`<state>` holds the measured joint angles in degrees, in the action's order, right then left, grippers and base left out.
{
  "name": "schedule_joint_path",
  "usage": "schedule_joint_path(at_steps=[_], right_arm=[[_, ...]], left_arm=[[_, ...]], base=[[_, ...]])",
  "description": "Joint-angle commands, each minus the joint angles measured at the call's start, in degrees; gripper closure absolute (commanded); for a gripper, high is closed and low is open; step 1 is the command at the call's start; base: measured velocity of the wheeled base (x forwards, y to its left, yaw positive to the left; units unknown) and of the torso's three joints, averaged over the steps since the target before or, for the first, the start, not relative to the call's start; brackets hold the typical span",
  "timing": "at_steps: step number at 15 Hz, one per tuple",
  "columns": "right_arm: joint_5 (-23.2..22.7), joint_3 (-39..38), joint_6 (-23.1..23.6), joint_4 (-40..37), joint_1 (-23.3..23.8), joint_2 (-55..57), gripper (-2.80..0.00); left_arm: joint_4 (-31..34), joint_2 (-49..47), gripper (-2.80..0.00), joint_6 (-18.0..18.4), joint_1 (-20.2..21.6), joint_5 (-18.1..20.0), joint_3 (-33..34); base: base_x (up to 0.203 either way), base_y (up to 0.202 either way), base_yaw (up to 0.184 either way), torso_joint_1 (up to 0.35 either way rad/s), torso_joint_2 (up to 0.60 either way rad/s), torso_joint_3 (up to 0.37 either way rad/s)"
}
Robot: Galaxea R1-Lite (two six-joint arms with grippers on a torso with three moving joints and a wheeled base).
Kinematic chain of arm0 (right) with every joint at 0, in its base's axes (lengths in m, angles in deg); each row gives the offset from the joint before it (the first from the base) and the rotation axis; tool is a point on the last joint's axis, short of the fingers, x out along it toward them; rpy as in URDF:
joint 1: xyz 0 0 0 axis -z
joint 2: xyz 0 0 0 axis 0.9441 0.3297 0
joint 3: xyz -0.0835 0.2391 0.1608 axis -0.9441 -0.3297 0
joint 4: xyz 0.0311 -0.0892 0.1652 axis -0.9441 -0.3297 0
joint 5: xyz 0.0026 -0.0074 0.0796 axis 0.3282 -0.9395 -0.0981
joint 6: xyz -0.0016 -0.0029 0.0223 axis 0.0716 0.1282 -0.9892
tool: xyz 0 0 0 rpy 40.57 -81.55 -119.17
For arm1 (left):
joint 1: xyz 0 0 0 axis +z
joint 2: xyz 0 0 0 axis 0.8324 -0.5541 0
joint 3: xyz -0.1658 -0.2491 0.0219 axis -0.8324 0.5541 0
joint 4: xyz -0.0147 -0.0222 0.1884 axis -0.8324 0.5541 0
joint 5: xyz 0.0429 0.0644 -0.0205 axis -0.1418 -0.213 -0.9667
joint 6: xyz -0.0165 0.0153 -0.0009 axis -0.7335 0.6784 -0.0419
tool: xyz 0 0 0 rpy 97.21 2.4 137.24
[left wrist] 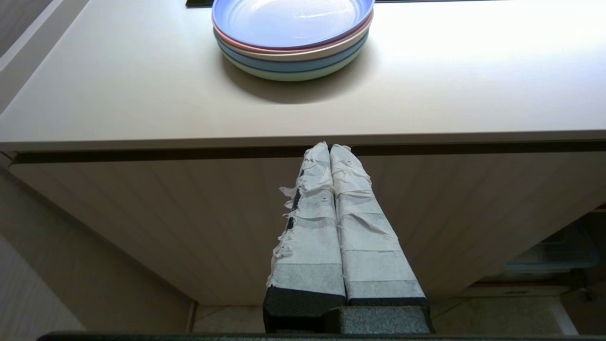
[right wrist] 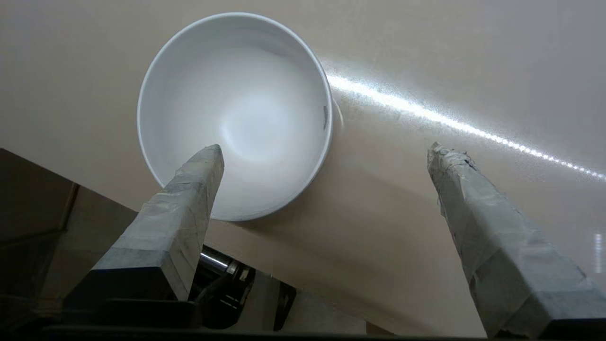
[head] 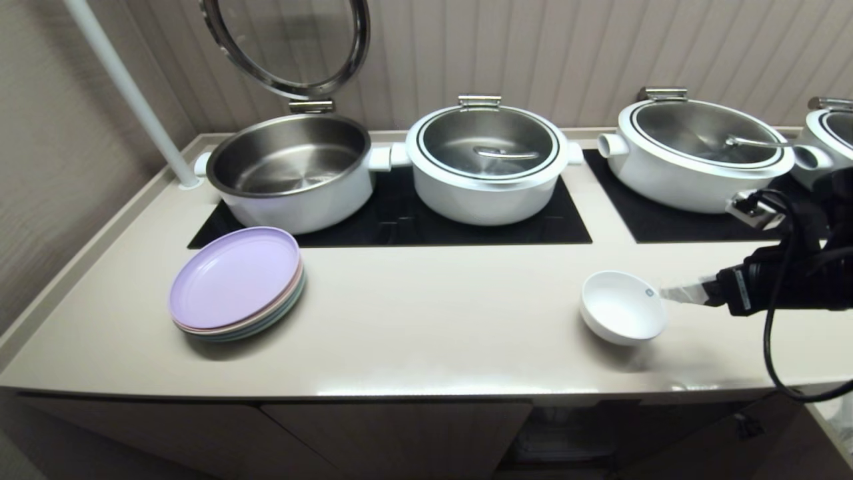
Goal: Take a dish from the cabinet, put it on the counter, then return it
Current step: Pick up the bowl from the table
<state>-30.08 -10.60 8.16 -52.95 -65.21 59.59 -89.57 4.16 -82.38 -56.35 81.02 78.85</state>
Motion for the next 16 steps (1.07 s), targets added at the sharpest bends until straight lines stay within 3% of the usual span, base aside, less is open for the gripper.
schedule_joint_path(at_steps=[1,8,16], right_arm=[[1.9,0.8,0.1,-0.1,-2.4,1.0,-2.80],[8.4,3.7,0.1,-0.3,-6.1,3.9,-2.80],[9.3,10.9,-0.5,-13.5,-6.2,5.7,-2.80]], left_arm=[[0.0,0.0,0.00,0.0,0.0,0.0,0.0],[0.0,0.0,0.00,0.0,0.0,0.0,0.0],[0.0,0.0,0.00,0.0,0.0,0.0,0.0]], base=[[0.000,0.000,0.000,0.000,0.00,0.000],[0.000,0.000,0.000,0.000,0.00,0.000],[0.000,0.000,0.000,0.000,0.00,0.000]])
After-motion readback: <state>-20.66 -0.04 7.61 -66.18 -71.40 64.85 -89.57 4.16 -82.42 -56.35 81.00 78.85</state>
